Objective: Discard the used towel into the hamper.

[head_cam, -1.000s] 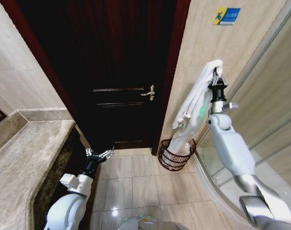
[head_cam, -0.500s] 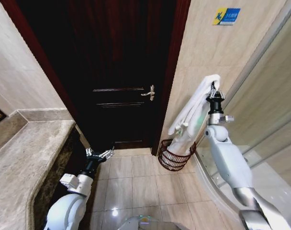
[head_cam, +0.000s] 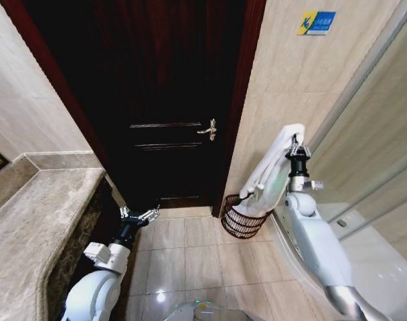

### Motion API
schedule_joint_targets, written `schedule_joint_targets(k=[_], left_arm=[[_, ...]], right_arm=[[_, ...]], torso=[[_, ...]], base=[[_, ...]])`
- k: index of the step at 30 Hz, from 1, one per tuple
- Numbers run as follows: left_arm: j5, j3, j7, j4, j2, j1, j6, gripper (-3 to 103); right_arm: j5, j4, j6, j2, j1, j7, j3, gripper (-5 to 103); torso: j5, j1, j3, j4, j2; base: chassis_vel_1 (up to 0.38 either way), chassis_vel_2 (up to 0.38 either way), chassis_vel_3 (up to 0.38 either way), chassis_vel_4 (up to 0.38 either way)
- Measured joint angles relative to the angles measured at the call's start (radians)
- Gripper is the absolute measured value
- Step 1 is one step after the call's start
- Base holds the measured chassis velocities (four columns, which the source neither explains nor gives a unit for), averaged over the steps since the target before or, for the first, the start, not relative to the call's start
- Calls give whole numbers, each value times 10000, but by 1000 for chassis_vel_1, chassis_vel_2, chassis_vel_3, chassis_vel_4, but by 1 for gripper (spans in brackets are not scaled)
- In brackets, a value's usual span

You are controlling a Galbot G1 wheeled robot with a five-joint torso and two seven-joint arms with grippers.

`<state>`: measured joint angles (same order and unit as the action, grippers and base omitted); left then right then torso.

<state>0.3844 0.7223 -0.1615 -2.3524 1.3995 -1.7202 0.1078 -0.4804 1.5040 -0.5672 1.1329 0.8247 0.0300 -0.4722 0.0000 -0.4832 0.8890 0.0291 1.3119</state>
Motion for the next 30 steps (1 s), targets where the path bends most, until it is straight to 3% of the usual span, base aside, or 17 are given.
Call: schedule_joint_targets(k=[19,30], left_arm=[[0,0,0,0,0,0,0,99],[0,0,0,0,0,-1,0,99]], right_arm=[[163,0,-195,94,449,-49,-241,3],[891,358,-287,639,1598,51,-660,3]], torso=[[0,-2,0,0,0],[1,1,-1,0,-1]], base=[[-36,28,34,-27],[-40,47,40,-23]])
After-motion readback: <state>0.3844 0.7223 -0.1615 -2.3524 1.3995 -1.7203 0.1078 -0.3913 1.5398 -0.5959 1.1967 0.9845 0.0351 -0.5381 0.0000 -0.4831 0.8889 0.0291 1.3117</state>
